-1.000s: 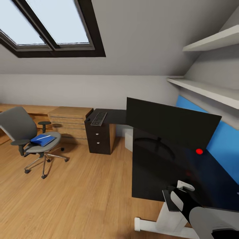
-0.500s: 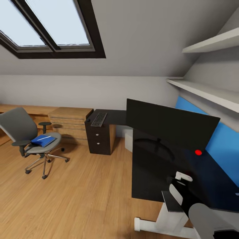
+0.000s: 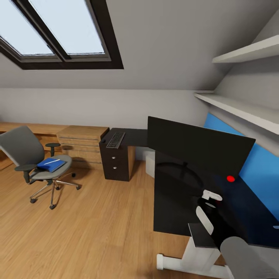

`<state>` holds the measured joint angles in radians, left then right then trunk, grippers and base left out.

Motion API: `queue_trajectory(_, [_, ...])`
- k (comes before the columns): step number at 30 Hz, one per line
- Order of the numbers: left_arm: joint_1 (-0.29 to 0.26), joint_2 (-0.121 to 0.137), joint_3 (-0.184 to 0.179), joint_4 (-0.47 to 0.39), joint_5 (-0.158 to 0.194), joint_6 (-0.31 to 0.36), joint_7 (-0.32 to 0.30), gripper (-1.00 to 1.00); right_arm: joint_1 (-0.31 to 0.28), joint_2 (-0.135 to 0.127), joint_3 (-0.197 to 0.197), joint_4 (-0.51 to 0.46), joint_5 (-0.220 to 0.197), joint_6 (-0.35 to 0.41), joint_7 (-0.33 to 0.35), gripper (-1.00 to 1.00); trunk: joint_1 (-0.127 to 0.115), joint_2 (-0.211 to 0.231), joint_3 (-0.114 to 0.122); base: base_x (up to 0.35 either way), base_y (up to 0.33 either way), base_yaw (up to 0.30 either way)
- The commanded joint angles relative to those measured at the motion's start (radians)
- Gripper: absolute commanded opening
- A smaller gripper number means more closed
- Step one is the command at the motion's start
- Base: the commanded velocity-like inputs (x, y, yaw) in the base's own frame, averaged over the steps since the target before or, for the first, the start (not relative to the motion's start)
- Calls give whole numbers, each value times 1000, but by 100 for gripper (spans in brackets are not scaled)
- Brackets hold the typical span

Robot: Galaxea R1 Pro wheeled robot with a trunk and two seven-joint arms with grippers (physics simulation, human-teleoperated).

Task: In the bedroom, organize the workspace by keeping the computer under the desk, ensuring the monitor is on the desk, placing the keyboard on the desk next to the monitor, placing the mouse on the desk next to the keyboard, moving the folder from the swivel chair onto the desk next to the mouse, stacking the notebook on top of the folder with the pen on top of the notebook, and positioning the swivel chair next to the desk.

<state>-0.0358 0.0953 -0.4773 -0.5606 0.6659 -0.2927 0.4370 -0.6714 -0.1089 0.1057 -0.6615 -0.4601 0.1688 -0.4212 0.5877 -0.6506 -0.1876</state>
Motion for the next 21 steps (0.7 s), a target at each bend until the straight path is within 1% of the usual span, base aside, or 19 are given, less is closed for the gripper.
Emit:
queue_trajectory(1, [-1,1,-8,-1,9,-5,7,100,23,-1,7,-52,-8,36,-20,100,0,-1,-2,0,0,0])
queue_trajectory(2, [-1,1,-8,-1,9,-5,7,100,49,-1,7,-105,-10,61,-28,100,0,-1,-2,0,0,0])
queue_trajectory(3, [-1,1,-7,-1,9,-5,6,100,62,-1,7,-133,-11,71,-31,100,0,-1,-2,0,0,0])
queue_trajectory(4, [-1,1,-6,-1,9,-6,6,100,89,0,7,-191,-12,89,-36,100,0,-1,-2,0,0,0])
queue_trajectory(6, [-2,1,-4,-1,9,-6,6,100,118,0,7,-252,-13,106,-39,100,0,-1,-2,0,0,0])
queue_trajectory(8, [-1,2,-2,-1,9,-6,6,100,191,2,8,-385,-15,154,-45,100,0,-1,-2,0,0,0])
queue_trajectory(12, [-2,2,-1,-1,9,-6,6,100,230,3,8,-464,-17,181,-51,100,0,-1,-2,0,0,0])
queue_trajectory(14, [-1,3,0,-1,9,-8,6,100,240,5,6,-485,-18,188,-53,100,0,-1,-2,0,0,0])
queue_trajectory(15, [-1,3,0,-1,9,-9,5,100,248,7,4,-506,-27,191,-54,100,0,-1,-2,0,0,0])
queue_trajectory(17, [-1,4,0,-1,9,-10,5,100,249,7,4,-511,-43,192,-54,100,0,-1,-2,0,0,0])
queue_trajectory(18, [-1,4,0,-1,9,-11,5,100,250,6,4,-518,-87,194,-54,100,0,-1,-2,0,0,0])
queue_trajectory(21, [-1,4,0,-1,9,-12,5,100,251,6,4,-523,-107,196,-55,100,0,-1,-2,0,0,0])
